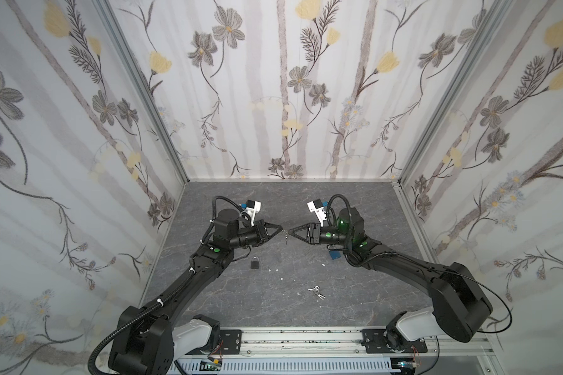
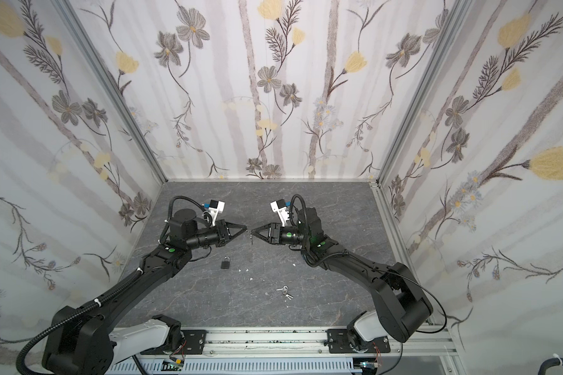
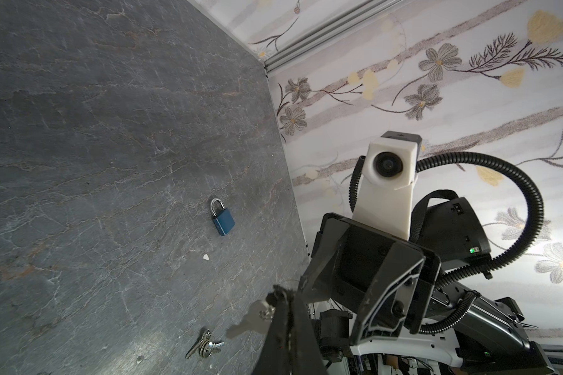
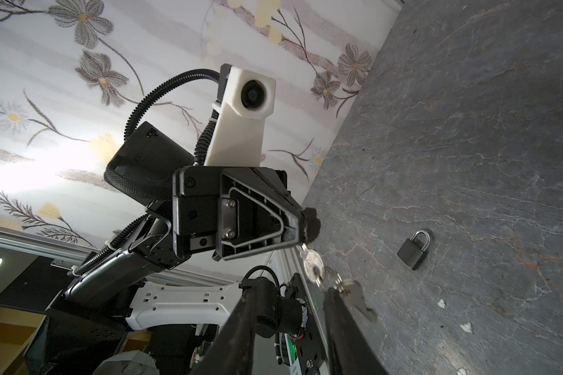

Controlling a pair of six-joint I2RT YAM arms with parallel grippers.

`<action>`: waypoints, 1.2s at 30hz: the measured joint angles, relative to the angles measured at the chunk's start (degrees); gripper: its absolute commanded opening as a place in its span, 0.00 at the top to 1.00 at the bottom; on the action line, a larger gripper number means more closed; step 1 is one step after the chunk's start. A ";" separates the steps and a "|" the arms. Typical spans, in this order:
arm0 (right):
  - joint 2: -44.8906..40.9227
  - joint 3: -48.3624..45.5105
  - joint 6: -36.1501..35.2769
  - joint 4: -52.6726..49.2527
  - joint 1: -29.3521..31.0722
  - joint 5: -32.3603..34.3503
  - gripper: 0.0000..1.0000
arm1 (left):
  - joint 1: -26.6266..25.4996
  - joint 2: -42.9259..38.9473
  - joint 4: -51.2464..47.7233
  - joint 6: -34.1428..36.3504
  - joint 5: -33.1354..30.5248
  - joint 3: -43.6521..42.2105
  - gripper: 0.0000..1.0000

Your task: Unlock with the key

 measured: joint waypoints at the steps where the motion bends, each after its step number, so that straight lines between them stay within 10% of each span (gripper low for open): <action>1: 0.31 0.00 0.28 0.55 0.04 -0.04 0.63 | -0.07 0.00 0.00 0.00 0.00 0.00 1.00; 36: 5.53 -1.11 7.48 13.64 0.94 -0.52 1.00 | -0.81 -0.22 4.79 -4.11 -0.09 -1.31 0.98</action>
